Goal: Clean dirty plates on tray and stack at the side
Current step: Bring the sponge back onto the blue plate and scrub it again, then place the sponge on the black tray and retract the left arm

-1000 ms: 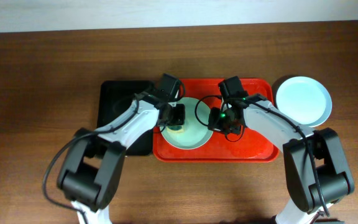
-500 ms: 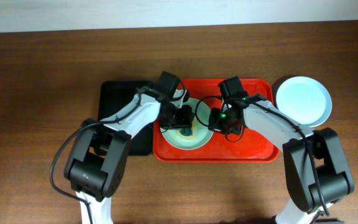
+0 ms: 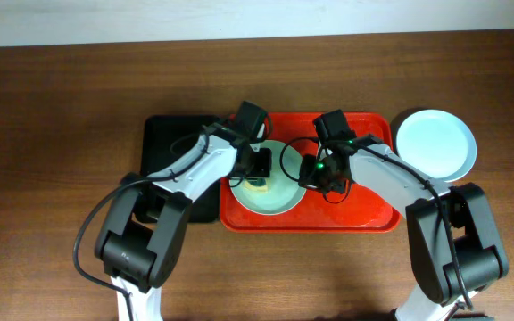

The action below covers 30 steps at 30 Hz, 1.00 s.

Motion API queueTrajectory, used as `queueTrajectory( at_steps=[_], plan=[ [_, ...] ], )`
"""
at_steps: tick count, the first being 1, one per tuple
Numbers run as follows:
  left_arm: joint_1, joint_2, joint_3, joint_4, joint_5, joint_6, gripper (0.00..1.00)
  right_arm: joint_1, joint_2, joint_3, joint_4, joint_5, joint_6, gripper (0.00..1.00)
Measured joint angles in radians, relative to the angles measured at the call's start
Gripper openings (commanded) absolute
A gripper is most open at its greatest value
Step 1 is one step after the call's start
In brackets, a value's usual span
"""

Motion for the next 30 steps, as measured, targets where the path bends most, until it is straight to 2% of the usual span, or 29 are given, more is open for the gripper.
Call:
queueTrajectory(
  at_steps=[6, 11, 16, 22, 30],
  plan=[
    [-0.04, 0.004, -0.003, 0.02, -0.037, -0.014, 0.0, 0.0, 0.0, 0.0, -0.005, 0.012, 0.0, 0.04],
    [-0.066, -0.006, 0.0, 0.017, 0.017, -0.021, 0.0, 0.0, 0.0, 0.0, -0.005, 0.012, 0.0, 0.04],
    [-0.055, -0.122, -0.014, -0.048, 0.045, -0.021, 0.0, 0.0, 0.0, 0.0, 0.0, 0.006, 0.0, 0.04],
    [0.039, -0.344, -0.014, -0.16, -0.04, -0.005, 0.0, 0.0, 0.0, 0.0, 0.0, 0.0, 0.0, 0.04],
    [0.209, -0.359, -0.014, -0.291, -0.128, 0.045, 0.0, 0.0, 0.0, 0.0, 0.0, -0.001, 0.0, 0.04]
  ],
)
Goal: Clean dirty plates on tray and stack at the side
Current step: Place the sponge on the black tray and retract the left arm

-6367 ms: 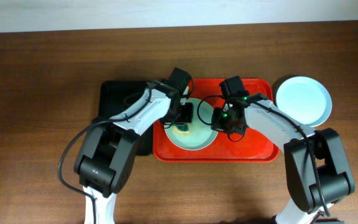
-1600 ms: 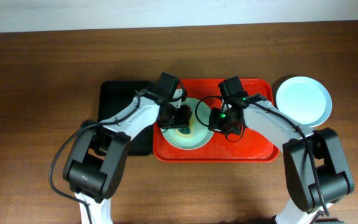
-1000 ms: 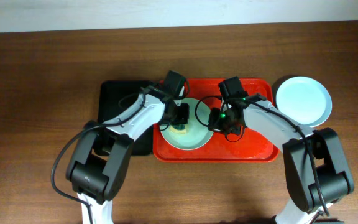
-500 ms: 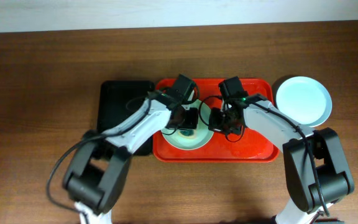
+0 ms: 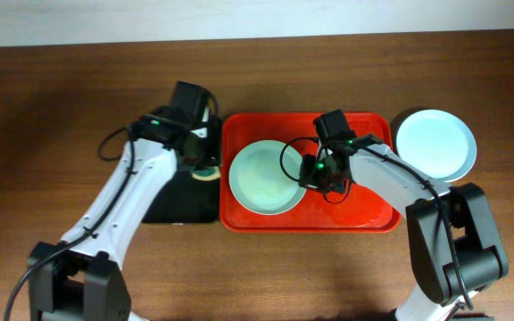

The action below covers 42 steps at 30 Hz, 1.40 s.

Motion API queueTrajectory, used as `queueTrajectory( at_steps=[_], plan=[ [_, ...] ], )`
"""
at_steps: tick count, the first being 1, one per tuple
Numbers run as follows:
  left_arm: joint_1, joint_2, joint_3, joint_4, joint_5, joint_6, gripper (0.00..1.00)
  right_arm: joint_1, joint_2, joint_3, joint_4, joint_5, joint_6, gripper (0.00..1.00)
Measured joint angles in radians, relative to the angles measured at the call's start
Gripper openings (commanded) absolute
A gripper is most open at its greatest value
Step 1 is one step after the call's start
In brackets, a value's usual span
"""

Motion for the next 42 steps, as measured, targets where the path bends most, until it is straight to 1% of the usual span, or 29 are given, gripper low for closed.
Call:
queueTrajectory(
  at_steps=[6, 13, 25, 29, 32, 38, 41, 42],
  plan=[
    [0.096, 0.0, -0.001, -0.047, -0.021, 0.086, 0.0, 0.0, 0.0, 0.0, 0.0, 0.001, 0.0, 0.04],
    [0.105, 0.0, -0.022, -0.042, -0.025, 0.126, 0.0, 0.0, 0.0, 0.0, -0.004, 0.001, 0.0, 0.05],
    [0.105, 0.0, -0.186, 0.115, -0.027, 0.138, 0.0, 0.0, 0.0, 0.0, -0.006, 0.002, 0.0, 0.05],
    [0.105, 0.0, -0.282, 0.245, -0.032, 0.138, 0.0, 0.0, 0.0, 0.0, -0.007, 0.002, 0.0, 0.05],
    [0.105, 0.0, -0.32, 0.297, -0.042, 0.138, 0.0, 0.0, 0.0, 0.0, -0.008, 0.003, 0.0, 0.05],
    [0.105, 0.0, -0.377, 0.312, -0.053, 0.138, 0.01, 0.0, 0.0, 0.0, -0.007, 0.005, 0.0, 0.05],
    [0.105, 0.0, -0.377, 0.325, -0.054, 0.138, 0.05, 0.0, 0.0, 0.0, -0.008, 0.005, 0.0, 0.05],
    [0.105, 0.0, -0.377, 0.325, -0.054, 0.138, 0.05, 0.0, 0.0, 0.0, -0.008, 0.005, 0.0, 0.05]
  ],
)
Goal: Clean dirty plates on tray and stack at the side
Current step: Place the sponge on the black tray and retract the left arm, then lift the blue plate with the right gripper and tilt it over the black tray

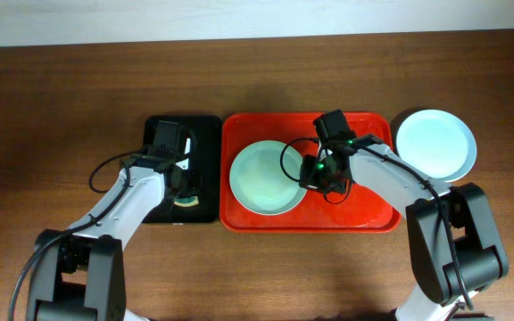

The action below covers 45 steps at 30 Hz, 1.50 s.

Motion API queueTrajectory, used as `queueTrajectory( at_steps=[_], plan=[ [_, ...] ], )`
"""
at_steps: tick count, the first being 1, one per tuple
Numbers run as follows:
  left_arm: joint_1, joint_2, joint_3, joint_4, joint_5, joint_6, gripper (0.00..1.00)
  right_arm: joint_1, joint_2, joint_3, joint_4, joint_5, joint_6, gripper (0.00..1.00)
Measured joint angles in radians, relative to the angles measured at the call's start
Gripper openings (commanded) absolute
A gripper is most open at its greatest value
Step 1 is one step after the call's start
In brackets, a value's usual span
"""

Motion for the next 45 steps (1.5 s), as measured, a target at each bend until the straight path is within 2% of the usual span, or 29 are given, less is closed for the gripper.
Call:
queueTrajectory(
  at_steps=[2, 10, 13, 15, 18, 20, 24, 27, 29, 31, 35, 42, 44, 45],
  plan=[
    [0.0, 0.0, 0.0, -0.002, 0.0, 0.002, 0.02, 0.0, 0.0, 0.0, 0.0, 0.0, 0.001, 0.05],
    [0.0, 0.0, -0.023, -0.008, -0.042, 0.003, 0.06, 0.0, 0.0, 0.0, 0.0, 0.0, 0.0, 0.05],
    [0.0, 0.0, -0.033, -0.008, -0.045, 0.001, 0.18, 0.0, 0.0, 0.0, 0.0, 0.0, 0.0, 0.05],
    [0.0, 0.0, -0.034, -0.009, -0.046, 0.006, 0.36, 0.0, 0.0, 0.0, 0.0, 0.0, 0.0, 0.06],
    [0.0, 0.0, -0.034, -0.011, -0.049, 0.005, 0.43, 0.0, 0.0, 0.0, -0.001, 0.0, 0.0, 0.06],
    [0.0, 0.0, -0.032, -0.023, -0.048, 0.003, 0.49, 0.0, 0.0, 0.0, -0.003, 0.0, 0.0, 0.1],
    [0.003, -0.006, 0.034, -0.113, -0.048, 0.003, 0.56, 0.0, 0.0, 0.0, -0.006, 0.0, 0.0, 0.1],
    [0.004, -0.056, 0.146, -0.168, -0.048, -0.005, 0.72, 0.0, 0.0, 0.0, -0.008, 0.001, 0.0, 0.15],
    [0.009, -0.101, 0.229, -0.2, -0.048, -0.022, 0.79, 0.0, 0.0, 0.0, -0.008, 0.0, -0.001, 0.18],
    [0.027, -0.14, 0.297, -0.225, -0.048, -0.046, 0.99, 0.0, 0.0, 0.0, -0.008, 0.0, 0.0, 0.26],
    [0.109, -0.221, 0.393, -0.233, -0.052, -0.082, 0.99, 0.0, 0.0, 0.0, -0.008, 0.0, 0.0, 0.28],
    [0.235, -0.236, 0.397, -0.257, -0.075, -0.089, 0.99, 0.001, 0.0, -0.024, 0.039, 0.0, 0.0, 0.28],
    [0.246, -0.236, 0.397, -0.26, -0.079, -0.092, 0.99, 0.001, -0.002, -0.041, 0.067, 0.0, 0.001, 0.17],
    [0.247, -0.236, 0.397, -0.26, -0.079, -0.092, 0.99, 0.001, -0.002, -0.044, 0.076, 0.0, 0.002, 0.15]
  ],
)
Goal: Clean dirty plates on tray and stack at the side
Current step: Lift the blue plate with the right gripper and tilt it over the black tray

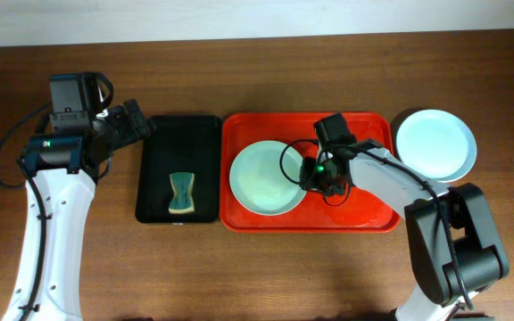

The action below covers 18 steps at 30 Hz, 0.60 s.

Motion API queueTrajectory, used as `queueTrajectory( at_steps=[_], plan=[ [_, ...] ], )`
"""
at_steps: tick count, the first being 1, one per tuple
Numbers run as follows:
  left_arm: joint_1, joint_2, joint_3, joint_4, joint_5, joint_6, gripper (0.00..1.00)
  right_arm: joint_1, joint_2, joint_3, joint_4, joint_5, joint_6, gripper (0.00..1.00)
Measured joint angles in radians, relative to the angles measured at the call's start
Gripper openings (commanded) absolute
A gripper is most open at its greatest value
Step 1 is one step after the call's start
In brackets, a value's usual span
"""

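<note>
A pale green plate [261, 178] lies on the red tray [364, 218]. At the plate's right rim my right gripper [307, 175] is shut on the edge. A second, whiter plate [435, 145] rests on the table just right of the tray. A green-and-yellow sponge [181, 193] lies alone on the black tray [181, 143]. My left gripper [143, 125] hangs open and empty off the black tray's upper left corner, well away from the sponge.
The black tray and the red tray sit side by side in the table's middle. Bare wooden table [257, 267] runs in front of and behind them. The left arm's body stretches down the far left side.
My left gripper was over the black tray, down at the sponge. It now stands open off the tray's upper left corner, and the sponge lies alone there. The right arm and the plates are unchanged.
My left gripper first held the sponge on the green plate while the right gripper held the plate's rim. Then the sponge was at the black tray's right edge, then low on that tray. Now it lies released, with the left arm drawn back.
</note>
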Motion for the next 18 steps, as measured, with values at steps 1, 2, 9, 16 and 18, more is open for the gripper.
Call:
queueTrajectory(
  at_steps=[1, 2, 9, 16, 18],
  plan=[
    [0.0, 0.0, 0.0, 0.0, 0.0, 0.0, 0.99, 0.0, 0.0, -0.003, 0.006, 0.0, 0.003, 0.11],
    [0.0, 0.0, 0.0, 0.0, 0.0, 0.0, 0.99, 0.0, 0.0, -0.006, 0.008, 0.0, 0.001, 0.04],
    [0.0, 0.0, 0.0, 0.0, 0.0, 0.0, 0.99, 0.0, 0.0, -0.011, 0.014, -0.004, 0.003, 0.04],
    [0.0, 0.0, 0.0, 0.0, 0.0, 0.0, 0.99, -0.058, 0.0, 0.002, -0.049, -0.098, 0.002, 0.04],
    [0.0, 0.0, 0.0, 0.0, 0.0, 0.0, 0.99, -0.089, 0.0, 0.024, -0.094, -0.129, -0.008, 0.04]
  ],
)
